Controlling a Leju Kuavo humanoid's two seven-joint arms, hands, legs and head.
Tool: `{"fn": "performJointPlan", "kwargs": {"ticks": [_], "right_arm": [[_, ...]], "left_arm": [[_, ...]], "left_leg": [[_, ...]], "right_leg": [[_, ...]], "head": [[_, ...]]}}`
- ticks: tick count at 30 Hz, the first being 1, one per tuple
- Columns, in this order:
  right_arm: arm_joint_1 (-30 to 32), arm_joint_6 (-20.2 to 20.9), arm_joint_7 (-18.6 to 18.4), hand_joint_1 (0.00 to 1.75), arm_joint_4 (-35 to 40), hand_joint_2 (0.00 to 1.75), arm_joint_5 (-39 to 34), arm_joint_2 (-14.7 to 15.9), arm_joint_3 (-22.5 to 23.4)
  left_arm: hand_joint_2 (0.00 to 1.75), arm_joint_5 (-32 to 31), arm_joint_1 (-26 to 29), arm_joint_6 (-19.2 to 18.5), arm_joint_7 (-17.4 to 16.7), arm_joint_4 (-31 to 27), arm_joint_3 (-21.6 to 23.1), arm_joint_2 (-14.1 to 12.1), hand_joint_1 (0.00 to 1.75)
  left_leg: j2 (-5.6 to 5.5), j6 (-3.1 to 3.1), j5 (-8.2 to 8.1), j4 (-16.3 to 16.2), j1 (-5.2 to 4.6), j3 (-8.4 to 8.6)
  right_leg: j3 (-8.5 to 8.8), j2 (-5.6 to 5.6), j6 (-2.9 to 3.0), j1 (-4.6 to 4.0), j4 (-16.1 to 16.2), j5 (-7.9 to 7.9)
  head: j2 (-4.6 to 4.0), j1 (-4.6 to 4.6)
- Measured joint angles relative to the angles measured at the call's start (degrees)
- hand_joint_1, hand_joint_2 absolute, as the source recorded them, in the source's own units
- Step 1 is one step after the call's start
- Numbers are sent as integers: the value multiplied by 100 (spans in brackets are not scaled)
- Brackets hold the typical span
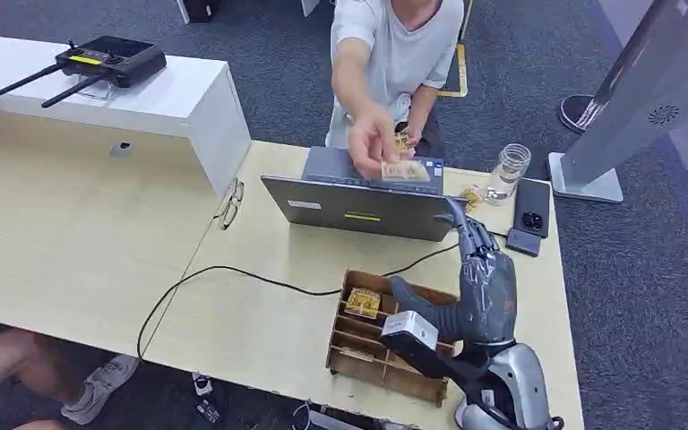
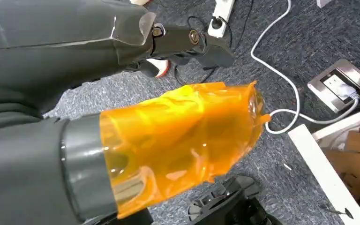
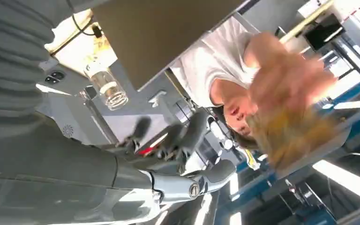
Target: Pass the card to the sensor for recognition and then transmit it.
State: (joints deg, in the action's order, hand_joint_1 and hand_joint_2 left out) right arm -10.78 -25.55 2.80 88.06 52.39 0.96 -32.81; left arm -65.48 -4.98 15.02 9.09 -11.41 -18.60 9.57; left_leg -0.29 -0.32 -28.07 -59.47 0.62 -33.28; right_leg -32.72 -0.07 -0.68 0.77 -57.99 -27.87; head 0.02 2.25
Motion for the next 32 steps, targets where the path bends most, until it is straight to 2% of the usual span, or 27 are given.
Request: {"fn": "performJointPlan", "kwargs": {"ticks": [9, 15, 20, 24, 28, 32], "right_arm": [[490, -398, 536, 0, 728, 0, -306, 26, -2], [913, -492, 999, 0, 1187, 0, -844, 118, -7], [1377, -474, 1543, 0, 1515, 0, -1500, 311, -7], [1701, -257, 1934, 0, 1641, 0, -2174, 455, -7], [1976, 370, 2319, 0, 1694, 0, -3402, 622, -7], [2244, 586, 2544, 0, 1694, 0, -4073, 798, -13]], "left_arm": [[0, 205, 74, 122, 70, 0, -33, -4, 0], [0, 341, 127, 208, 142, 0, -79, -7, 0], [0, 485, 199, 297, 245, 0, -206, -7, 0], [0, 555, 248, 348, 306, 0, -273, -7, 0], [0, 625, 286, 404, 365, 0, -356, -7, 0], [0, 669, 318, 435, 417, 0, -419, -9, 0]], "left_leg": [[0, 0, -1, 0, 0, -1], [-1, 1, -3, 0, 0, -1], [-2, 2, -4, 0, 0, -2], [-1, 4, -6, 0, 0, -2], [-2, 4, -7, 0, 0, -2], [0, 5, -7, 0, 0, -2]], "right_leg": [[-1, 0, -1, 0, 1, -1], [1, -2, -2, 0, 2, -2], [0, -2, -2, 0, 2, -2], [-1, -1, -2, 0, 3, -3], [0, -3, -2, 0, 4, -3], [0, -1, -2, 0, 3, -3]], "head": [[0, 0], [0, 0], [0, 0], [0, 0], [0, -2], [0, 0]]}}
